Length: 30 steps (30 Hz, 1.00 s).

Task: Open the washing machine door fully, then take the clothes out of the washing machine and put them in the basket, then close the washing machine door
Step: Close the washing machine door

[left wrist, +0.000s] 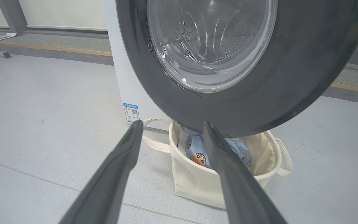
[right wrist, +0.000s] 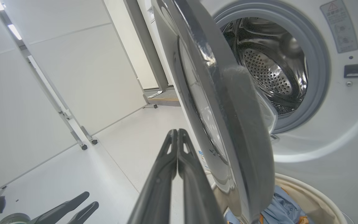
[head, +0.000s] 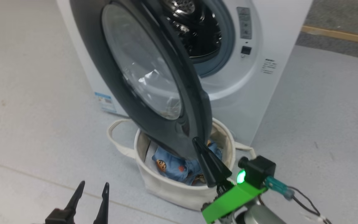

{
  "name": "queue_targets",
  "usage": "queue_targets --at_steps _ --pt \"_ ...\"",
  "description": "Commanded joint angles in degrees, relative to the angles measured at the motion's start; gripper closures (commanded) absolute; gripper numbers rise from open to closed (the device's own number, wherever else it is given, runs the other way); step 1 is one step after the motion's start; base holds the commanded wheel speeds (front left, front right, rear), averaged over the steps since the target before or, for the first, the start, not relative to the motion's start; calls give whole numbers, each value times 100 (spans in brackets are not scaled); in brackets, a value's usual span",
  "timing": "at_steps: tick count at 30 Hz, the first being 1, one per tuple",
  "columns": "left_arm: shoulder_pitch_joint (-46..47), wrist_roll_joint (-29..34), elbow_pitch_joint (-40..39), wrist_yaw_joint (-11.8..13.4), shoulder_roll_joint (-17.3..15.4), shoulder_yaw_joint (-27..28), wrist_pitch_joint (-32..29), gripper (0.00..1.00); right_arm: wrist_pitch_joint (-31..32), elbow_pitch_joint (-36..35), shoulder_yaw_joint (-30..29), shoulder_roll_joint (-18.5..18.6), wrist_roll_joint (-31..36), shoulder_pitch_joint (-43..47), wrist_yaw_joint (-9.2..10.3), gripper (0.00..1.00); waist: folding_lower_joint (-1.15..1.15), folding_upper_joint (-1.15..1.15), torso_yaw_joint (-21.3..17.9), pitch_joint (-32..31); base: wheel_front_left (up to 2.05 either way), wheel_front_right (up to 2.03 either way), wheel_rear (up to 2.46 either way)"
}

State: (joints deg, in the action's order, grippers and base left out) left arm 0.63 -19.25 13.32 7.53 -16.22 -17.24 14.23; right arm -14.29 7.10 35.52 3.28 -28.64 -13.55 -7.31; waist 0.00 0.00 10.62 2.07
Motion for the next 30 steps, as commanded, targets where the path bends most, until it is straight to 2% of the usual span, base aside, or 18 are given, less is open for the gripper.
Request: queue_targets --at_steps 1,6,12,25,30 --pt "334 48 -130 -11 -44 202 70 0 -71 -89 99 -40 41 -321 -18 100 0 0 102 82 0 0 0" --pt "466 130 -65 11 -47 146 72 0 -71 445 138 -40 10 -793 -18 100 0 0 263 317 0 0 0" --pt "660 131 47 -21 72 53 73 0 -71 874 -257 -40 111 -1230 -18 100 0 0 418 543 0 0 0" --pt "956 223 61 -82 258 2 76 0 -71 1037 -1731 -40 267 -1825 -18 100 0 0 413 1046 0 0 0" --pt "1140 284 58 -140 397 -33 76 0 -71 1237 -2305 -40 570 -2339 -18 100 0 0 412 1362 0 0 0"
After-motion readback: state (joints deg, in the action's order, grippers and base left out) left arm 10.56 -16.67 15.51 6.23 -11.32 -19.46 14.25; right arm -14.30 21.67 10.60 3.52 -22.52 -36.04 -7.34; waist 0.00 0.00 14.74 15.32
